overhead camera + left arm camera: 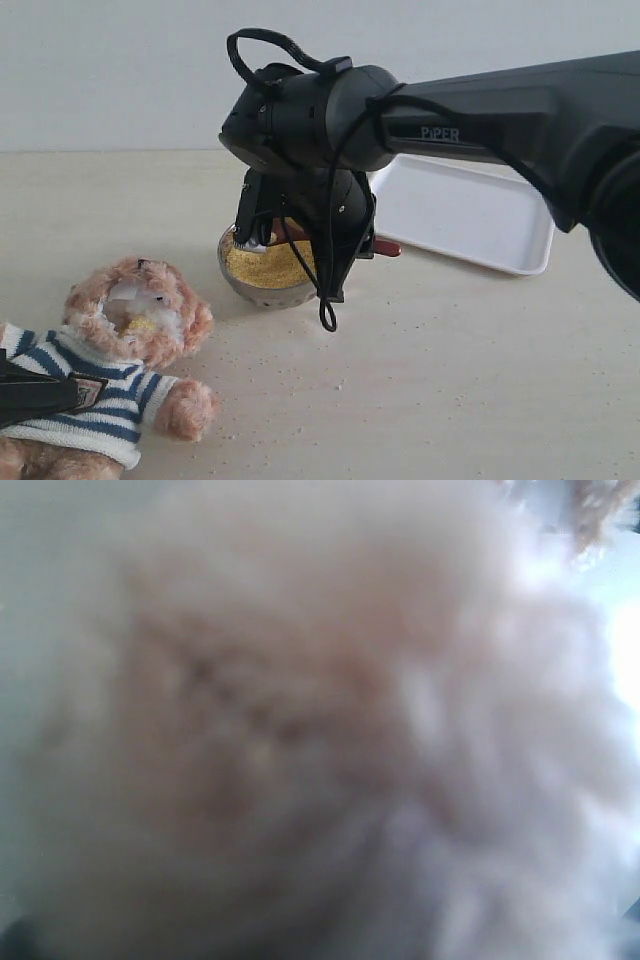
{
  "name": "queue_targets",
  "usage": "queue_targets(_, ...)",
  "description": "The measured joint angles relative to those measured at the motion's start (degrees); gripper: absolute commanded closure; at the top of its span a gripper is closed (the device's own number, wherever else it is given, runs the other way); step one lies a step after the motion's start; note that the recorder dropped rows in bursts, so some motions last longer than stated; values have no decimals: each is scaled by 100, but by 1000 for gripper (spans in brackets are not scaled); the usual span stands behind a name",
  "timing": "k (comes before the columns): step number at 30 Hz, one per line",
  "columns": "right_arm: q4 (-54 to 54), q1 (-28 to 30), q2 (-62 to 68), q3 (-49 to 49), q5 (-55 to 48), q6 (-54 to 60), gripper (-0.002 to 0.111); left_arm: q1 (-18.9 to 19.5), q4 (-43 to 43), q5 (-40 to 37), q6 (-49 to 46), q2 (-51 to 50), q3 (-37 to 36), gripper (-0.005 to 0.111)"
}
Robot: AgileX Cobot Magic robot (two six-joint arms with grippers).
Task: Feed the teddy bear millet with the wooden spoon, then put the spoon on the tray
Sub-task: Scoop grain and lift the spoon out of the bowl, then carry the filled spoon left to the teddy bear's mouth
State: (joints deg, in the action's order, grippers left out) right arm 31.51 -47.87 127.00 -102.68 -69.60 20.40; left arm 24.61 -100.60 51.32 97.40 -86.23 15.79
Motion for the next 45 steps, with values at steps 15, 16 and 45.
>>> queue_targets(15,-279,94,-21,0,-11,-210,109,0,0,0,0,0,0,100)
queue_targets(16,-294,102,-43,0,-11,-223,109,0,0,0,0,0,0,100)
queue_targets(45,-1546,-836,-903,0,-11,-726,109,0,0,0,0,0,0,100)
